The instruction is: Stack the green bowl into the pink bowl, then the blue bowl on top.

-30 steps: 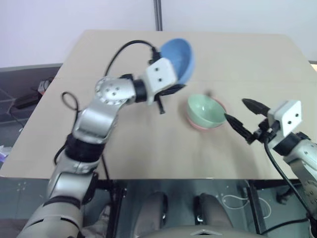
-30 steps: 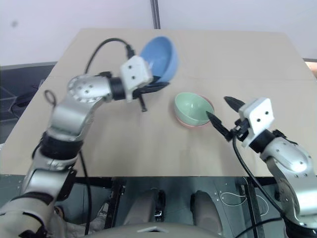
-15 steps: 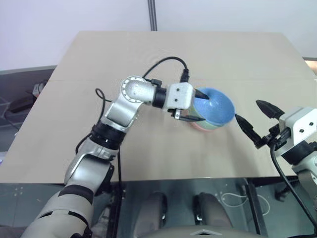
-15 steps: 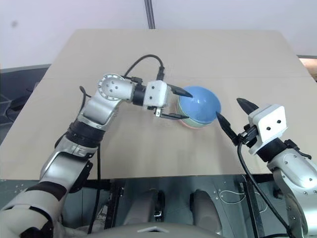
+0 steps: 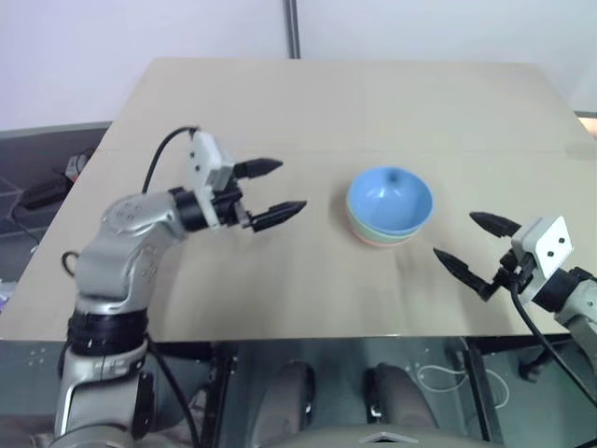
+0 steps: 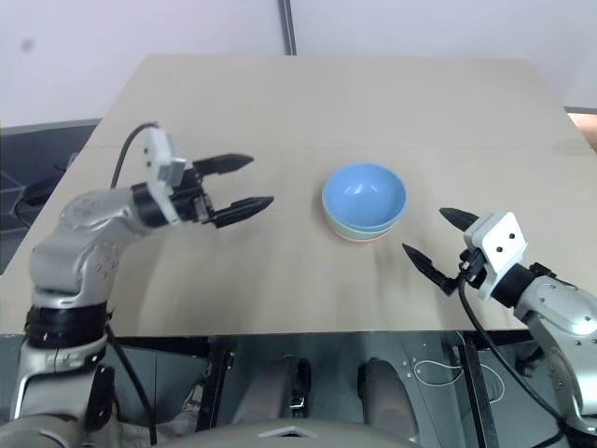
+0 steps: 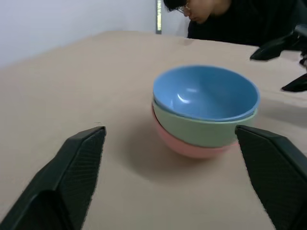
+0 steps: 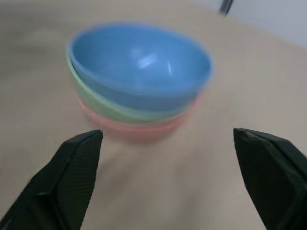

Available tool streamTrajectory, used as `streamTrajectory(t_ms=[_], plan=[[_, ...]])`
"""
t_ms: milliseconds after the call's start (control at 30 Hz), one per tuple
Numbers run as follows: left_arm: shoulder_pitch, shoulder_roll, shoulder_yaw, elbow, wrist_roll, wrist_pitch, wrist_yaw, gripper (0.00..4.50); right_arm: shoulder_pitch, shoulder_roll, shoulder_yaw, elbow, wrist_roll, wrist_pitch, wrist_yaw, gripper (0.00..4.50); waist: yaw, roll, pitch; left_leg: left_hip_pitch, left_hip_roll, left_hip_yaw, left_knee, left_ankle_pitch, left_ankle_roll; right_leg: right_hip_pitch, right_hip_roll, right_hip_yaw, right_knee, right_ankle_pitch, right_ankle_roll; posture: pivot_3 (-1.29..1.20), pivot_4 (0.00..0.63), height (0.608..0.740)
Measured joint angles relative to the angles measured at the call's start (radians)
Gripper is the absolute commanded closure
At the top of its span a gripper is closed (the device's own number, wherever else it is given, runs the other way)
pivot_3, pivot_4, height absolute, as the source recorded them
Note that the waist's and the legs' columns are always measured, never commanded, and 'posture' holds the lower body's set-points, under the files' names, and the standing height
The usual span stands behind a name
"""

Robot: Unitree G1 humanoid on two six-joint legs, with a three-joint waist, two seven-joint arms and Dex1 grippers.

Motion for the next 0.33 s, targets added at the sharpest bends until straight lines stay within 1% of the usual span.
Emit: streamTrajectory(t_ms=[67, 133, 200, 333], plan=[[0.063, 0.010, 0.043, -0.024, -0.005, 0.002, 0.033, 0.00, 0.037, -0.030, -0.048, 0.025, 0.003, -0.022, 0.046, 0.03, 0.002, 0.000, 0.000, 0.001, 0.000, -0.001, 0.000, 0.000, 0.000, 0.001, 0.000, 0.000, 0.000, 0.000, 0.000, 0.00, 0.150, 0.740], [0.094, 0.016, 0.065, -0.029, -0.002, -0.009, 0.047, 0.00, 0.053, -0.044, -0.086, 0.034, 0.012, -0.027, 0.070, 0.03, 0.003, 0.000, 0.000, 0.002, 0.000, -0.001, 0.000, 0.000, 0.000, 0.002, 0.000, 0.000, 0.001, 0.000, 0.000, 0.00, 0.150, 0.740], [0.167, 0.043, 0.104, -0.038, 0.017, -0.036, 0.058, 0.00, 0.101, -0.069, -0.167, 0.046, 0.044, -0.027, 0.120, 0.03, 0.003, 0.000, 0.000, 0.004, 0.000, 0.000, -0.001, 0.000, 0.000, 0.004, -0.001, 0.000, 0.000, 0.000, 0.000, 0.00, 0.150, 0.740], [0.232, 0.053, 0.119, -0.039, 0.026, -0.070, 0.056, 0.00, 0.108, -0.096, -0.236, 0.068, 0.078, -0.025, 0.162, 0.03, 0.003, 0.000, 0.000, 0.004, 0.000, 0.000, -0.001, 0.000, 0.000, 0.004, -0.004, 0.000, 0.000, 0.000, 0.000, 0.00, 0.150, 0.740]])
